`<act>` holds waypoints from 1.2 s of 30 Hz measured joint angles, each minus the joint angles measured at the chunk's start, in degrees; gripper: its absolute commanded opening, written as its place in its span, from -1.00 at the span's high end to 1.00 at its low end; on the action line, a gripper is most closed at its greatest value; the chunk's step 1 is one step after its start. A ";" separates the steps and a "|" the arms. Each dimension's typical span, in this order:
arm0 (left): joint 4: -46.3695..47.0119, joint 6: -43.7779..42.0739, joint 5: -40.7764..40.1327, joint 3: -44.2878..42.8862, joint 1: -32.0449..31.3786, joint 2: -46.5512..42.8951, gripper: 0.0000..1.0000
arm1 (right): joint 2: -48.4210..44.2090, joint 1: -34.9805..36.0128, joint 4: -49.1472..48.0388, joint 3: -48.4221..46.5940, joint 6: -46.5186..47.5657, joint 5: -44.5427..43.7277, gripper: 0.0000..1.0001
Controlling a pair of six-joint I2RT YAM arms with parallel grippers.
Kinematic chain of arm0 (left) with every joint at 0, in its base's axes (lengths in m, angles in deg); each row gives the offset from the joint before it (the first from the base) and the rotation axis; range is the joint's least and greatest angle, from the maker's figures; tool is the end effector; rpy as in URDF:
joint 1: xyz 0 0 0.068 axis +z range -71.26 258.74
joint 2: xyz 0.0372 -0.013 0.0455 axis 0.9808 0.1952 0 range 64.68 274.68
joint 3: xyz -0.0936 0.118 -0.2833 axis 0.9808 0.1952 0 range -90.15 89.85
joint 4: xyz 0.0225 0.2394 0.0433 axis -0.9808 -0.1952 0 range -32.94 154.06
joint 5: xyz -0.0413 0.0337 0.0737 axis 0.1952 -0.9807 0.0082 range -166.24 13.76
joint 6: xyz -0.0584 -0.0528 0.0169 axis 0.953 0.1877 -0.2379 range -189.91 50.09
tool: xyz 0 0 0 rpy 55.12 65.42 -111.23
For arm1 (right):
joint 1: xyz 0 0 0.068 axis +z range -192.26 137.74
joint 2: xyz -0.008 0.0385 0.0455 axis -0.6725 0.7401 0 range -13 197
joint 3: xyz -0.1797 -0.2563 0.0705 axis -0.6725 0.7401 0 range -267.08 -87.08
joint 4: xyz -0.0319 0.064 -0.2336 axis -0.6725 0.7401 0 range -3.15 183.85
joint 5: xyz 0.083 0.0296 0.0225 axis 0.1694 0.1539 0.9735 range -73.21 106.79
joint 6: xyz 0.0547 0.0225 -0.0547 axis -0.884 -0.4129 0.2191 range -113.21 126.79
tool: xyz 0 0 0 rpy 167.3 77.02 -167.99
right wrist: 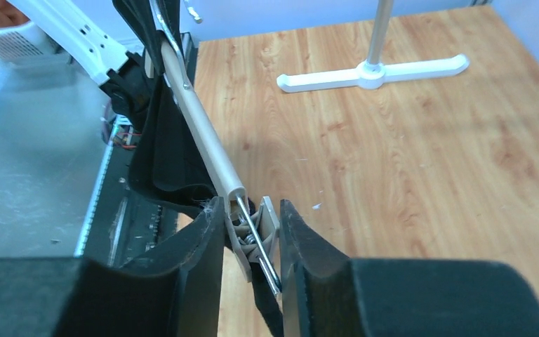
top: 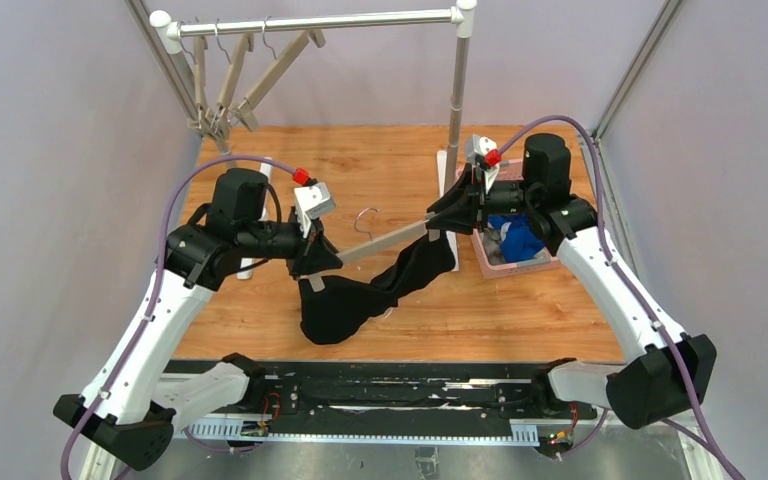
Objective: Remove the underwear clipped to the hanger
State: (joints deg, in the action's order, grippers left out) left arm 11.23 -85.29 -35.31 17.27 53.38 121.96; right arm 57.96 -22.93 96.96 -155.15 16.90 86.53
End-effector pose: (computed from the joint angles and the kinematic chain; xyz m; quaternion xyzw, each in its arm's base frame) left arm 0.1194 -0.1070 0.4177 0.4374 0.7340 -0.3485 0.3853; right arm 0.2074 0.1419 0.4362 -0.5074 0.5306 0.4870 0.4732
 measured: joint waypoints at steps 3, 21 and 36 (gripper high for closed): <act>-0.52 -0.07 -0.28 -0.44 0.00 0.42 1.00 | 1.38 -0.22 -0.83 0.00 -1.53 0.98 0.72; 2.10 3.39 -2.62 -1.75 -0.33 1.68 0.99 | -3.21 -0.24 -4.46 3.02 -4.00 -9.81 0.08; 16.76 15.65 -7.17 -1.27 -0.55 1.86 1.00 | -26.62 -0.26 -17.22 21.90 -19.17 -42.58 -0.29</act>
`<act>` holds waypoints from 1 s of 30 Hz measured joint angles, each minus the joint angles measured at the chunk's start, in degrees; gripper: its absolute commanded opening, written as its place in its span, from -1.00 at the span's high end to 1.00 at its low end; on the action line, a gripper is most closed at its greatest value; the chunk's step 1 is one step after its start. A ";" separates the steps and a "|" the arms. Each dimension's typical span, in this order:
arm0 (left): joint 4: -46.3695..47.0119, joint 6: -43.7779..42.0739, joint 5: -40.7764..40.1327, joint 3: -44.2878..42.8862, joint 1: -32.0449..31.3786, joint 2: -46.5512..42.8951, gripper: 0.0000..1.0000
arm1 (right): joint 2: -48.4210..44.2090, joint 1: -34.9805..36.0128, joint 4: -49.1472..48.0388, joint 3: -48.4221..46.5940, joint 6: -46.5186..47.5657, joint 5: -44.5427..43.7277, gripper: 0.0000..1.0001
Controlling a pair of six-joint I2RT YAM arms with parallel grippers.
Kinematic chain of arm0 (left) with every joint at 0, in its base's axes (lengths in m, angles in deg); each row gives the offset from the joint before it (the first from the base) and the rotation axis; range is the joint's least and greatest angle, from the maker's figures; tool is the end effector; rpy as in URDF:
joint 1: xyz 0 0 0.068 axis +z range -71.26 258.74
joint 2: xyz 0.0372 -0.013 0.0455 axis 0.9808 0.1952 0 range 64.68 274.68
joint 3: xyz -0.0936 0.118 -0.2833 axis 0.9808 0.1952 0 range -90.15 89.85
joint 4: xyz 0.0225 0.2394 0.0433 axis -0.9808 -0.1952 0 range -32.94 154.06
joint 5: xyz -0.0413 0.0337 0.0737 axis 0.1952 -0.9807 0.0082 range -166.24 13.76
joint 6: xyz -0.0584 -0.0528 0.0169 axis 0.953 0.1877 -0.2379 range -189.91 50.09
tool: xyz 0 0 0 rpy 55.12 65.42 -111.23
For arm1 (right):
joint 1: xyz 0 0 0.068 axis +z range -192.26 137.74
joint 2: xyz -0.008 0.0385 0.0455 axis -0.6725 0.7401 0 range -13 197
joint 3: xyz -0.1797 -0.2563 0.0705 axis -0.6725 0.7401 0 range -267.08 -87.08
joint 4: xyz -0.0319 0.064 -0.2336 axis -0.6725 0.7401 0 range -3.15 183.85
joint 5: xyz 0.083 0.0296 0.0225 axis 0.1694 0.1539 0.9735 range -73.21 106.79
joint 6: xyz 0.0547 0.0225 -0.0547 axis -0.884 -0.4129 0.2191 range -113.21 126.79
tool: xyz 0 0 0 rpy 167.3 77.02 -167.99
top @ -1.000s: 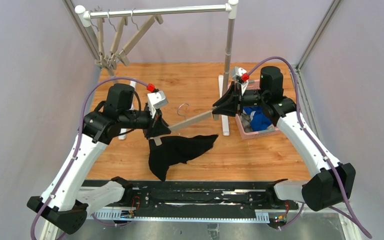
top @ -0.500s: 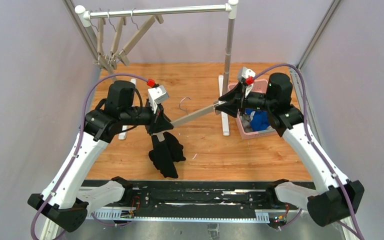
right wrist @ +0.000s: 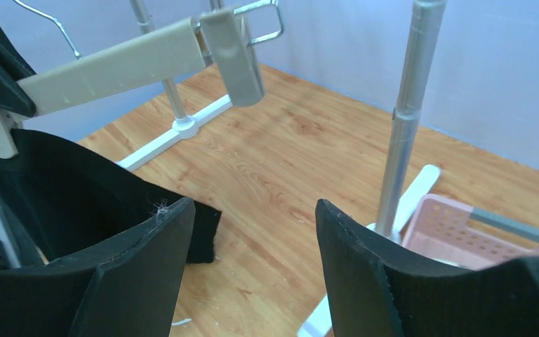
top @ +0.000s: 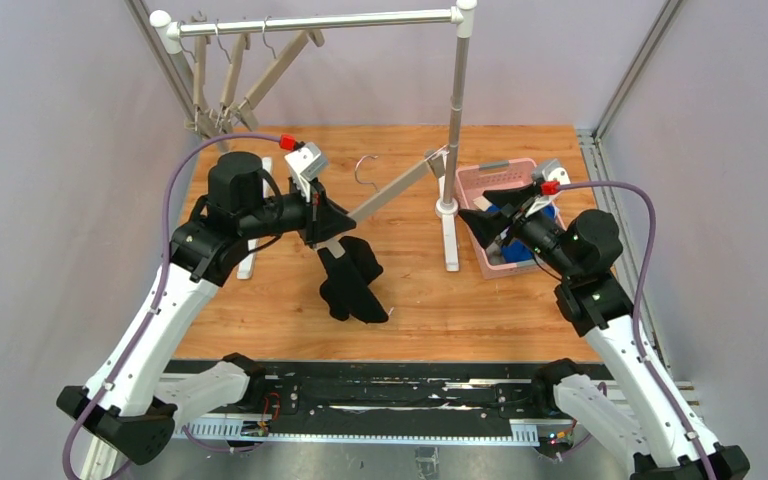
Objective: Remove the underwear clipped to the hanger
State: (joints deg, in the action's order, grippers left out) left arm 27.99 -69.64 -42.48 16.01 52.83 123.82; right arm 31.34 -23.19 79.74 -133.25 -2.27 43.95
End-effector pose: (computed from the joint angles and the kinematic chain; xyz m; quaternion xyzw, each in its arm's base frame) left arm 0.1505 -0.1160 0.4500 0.3350 0.7344 -0.3558 0.4711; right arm 0.1359 0.0805 0.4209 -0.2329 0.6137 0.3275 0.6796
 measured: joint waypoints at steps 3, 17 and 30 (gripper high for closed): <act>5.77 3.54 2.10 2.51 -0.07 0.00 0.99 | -0.22 0.00 -4.04 2.58 -4.72 -0.39 -0.34; 32.46 20.81 7.13 15.08 -0.61 -0.50 0.99 | 12.11 0.00 -45.75 8.83 -30.27 10.60 -0.49; 48.72 31.43 8.39 16.76 -4.00 1.95 1.00 | 25.79 0.44 -74.18 8.04 -46.60 12.13 -0.43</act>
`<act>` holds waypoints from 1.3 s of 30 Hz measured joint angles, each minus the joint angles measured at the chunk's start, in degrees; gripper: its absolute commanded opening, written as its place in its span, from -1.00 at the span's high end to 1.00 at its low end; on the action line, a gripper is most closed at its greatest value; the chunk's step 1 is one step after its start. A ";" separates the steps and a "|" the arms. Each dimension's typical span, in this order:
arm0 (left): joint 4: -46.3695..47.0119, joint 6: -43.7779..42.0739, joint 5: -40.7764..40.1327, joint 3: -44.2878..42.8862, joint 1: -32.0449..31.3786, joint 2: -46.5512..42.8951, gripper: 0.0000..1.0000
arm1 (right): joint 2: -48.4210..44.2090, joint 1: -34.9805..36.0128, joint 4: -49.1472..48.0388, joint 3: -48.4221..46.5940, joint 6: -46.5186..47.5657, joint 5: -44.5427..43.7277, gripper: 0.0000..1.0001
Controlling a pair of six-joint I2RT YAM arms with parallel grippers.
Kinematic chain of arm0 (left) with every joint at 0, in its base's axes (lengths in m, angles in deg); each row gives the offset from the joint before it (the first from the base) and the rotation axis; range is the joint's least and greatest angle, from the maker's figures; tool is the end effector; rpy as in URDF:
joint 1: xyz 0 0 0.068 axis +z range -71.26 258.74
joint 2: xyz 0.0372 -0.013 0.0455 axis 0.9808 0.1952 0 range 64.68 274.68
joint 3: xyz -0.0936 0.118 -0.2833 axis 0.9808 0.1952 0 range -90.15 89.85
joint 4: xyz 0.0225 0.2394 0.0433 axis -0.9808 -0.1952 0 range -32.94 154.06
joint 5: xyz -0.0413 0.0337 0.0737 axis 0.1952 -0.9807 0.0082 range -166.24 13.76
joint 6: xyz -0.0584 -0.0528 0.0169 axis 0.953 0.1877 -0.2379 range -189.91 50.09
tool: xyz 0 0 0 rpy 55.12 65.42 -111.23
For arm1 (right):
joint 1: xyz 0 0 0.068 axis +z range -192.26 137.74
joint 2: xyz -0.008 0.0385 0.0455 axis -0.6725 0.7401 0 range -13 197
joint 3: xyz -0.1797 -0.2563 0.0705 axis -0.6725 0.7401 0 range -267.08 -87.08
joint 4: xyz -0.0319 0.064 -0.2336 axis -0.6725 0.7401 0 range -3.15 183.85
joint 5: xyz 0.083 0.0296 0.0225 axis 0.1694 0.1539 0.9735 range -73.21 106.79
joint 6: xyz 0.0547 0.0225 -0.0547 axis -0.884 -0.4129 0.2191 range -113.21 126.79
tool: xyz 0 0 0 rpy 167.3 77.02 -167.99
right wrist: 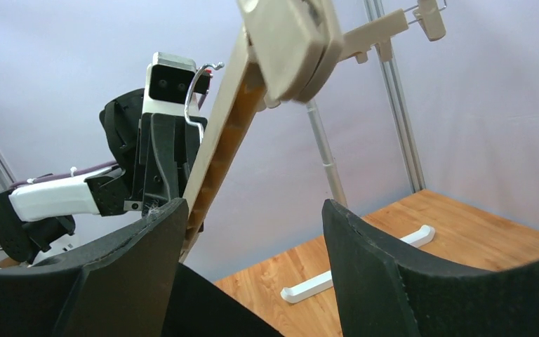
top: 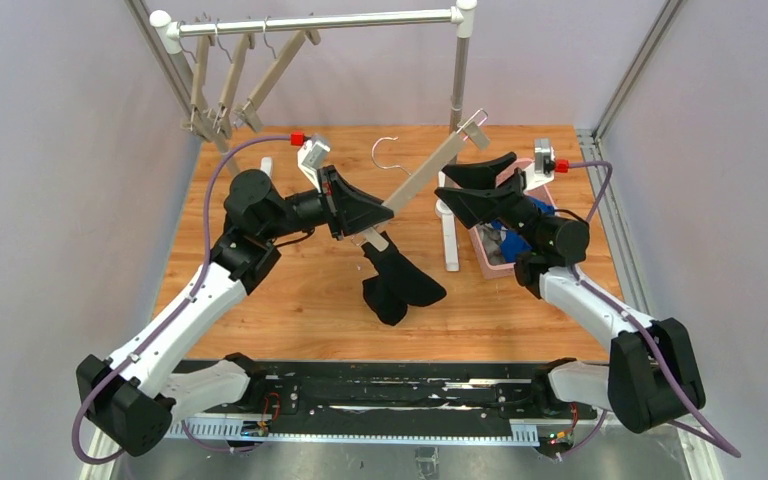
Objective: Remove the underwear clipped to the hanger
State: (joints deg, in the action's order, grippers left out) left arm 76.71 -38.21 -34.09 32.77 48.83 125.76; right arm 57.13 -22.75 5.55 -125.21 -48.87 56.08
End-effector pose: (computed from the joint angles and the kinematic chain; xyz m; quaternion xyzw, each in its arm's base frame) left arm 0.1700 -0.1516 0.4507 0.2632 0.6124 -0.5638 0.4878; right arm 0.1935 0.1153 0.4360 -0.1980 0.4092 0.6312 0.6285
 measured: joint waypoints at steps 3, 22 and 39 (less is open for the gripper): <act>1.88 0.96 -0.04 0.76 -1.07 0.07 1.00 | 0.70 0.57 -1.01 -0.74 -0.59 -0.13 -0.43; 7.58 3.52 -2.10 1.20 -4.11 3.37 1.00 | 3.45 1.77 -3.80 -6.29 -1.31 -1.29 0.25; 10.80 3.91 -3.19 1.27 -4.74 6.08 -0.03 | 3.74 2.12 -4.55 -7.39 -3.02 0.50 0.99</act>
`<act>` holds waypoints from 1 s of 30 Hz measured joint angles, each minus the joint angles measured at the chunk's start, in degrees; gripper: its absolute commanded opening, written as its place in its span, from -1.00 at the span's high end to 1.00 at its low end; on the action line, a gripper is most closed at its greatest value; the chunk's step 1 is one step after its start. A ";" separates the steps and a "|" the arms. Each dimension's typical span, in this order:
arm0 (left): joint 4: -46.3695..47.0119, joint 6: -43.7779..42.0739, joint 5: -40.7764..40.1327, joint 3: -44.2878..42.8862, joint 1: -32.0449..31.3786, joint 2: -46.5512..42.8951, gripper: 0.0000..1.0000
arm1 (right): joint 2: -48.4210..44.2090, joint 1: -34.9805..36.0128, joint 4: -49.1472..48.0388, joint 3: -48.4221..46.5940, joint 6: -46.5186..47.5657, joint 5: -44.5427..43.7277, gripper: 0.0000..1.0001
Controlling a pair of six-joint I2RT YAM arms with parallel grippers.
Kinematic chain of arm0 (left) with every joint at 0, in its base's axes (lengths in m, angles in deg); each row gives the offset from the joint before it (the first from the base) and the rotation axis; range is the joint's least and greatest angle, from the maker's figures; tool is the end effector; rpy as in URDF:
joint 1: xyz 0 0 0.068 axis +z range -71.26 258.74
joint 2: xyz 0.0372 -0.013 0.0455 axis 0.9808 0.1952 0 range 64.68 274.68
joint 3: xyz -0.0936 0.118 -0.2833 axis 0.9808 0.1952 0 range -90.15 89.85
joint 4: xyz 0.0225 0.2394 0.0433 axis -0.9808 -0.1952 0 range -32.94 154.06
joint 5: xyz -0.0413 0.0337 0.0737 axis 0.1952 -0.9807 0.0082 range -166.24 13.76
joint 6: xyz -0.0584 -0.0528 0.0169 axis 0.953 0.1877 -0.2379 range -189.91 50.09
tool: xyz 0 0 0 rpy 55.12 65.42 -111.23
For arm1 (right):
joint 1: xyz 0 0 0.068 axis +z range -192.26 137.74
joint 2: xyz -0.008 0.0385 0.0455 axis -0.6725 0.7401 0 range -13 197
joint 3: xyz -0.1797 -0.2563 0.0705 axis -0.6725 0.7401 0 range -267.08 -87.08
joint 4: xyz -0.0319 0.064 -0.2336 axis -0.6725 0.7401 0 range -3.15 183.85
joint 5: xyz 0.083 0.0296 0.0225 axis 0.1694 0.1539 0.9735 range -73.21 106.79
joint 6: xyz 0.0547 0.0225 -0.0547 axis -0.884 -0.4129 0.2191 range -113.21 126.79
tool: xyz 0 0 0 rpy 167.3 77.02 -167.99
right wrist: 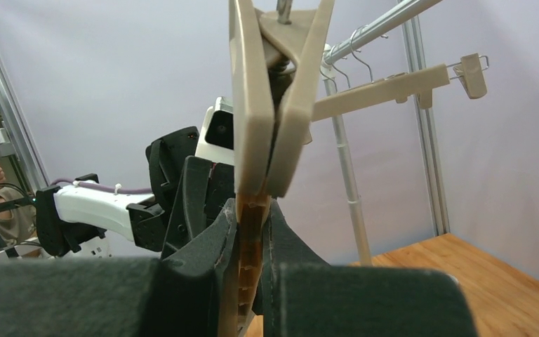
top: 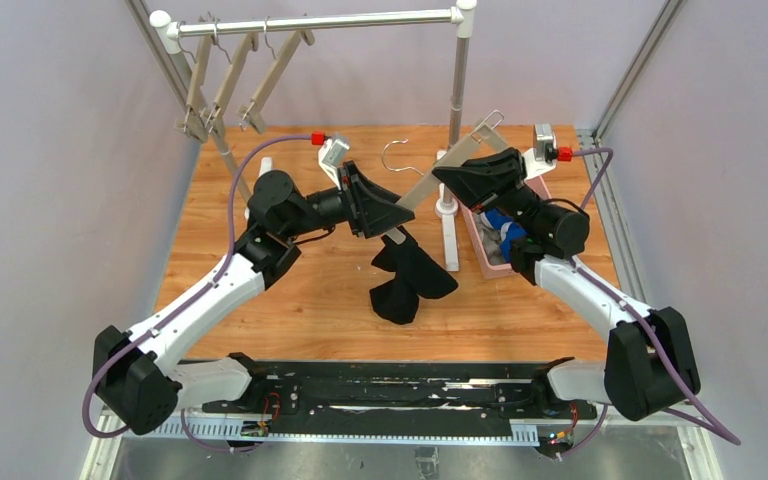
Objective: Remove the underwear clipped to the hanger
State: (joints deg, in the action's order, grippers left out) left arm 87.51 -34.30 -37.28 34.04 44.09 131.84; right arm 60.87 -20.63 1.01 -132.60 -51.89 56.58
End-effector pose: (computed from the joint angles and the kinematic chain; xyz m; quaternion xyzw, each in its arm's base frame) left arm 0.1871 -0.1824 0.4434 0.2544 0.5948 -0.5934 0.4790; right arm 0.1968 0.1259 0.4673 -0.2261 0.3534 0.6549 0.6286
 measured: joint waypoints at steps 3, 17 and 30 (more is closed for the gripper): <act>-0.42 -0.52 -0.11 0.02 -0.26 -0.09 -0.19 | -0.07 0.00 0.24 0.00 1.11 0.68 0.99; -12.50 -11.19 -6.43 0.57 -0.74 -6.32 -0.43 | -2.67 0.00 1.01 0.00 2.29 2.29 0.99; -11.43 -10.82 -8.13 1.99 -0.76 -4.44 0.18 | -4.31 -0.02 1.33 0.00 2.21 3.30 0.99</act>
State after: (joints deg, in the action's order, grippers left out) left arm 76.07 -45.12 -45.41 36.03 43.33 127.40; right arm 56.56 -20.66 2.34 -132.60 -49.68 59.88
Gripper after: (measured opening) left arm 0.562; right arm 0.090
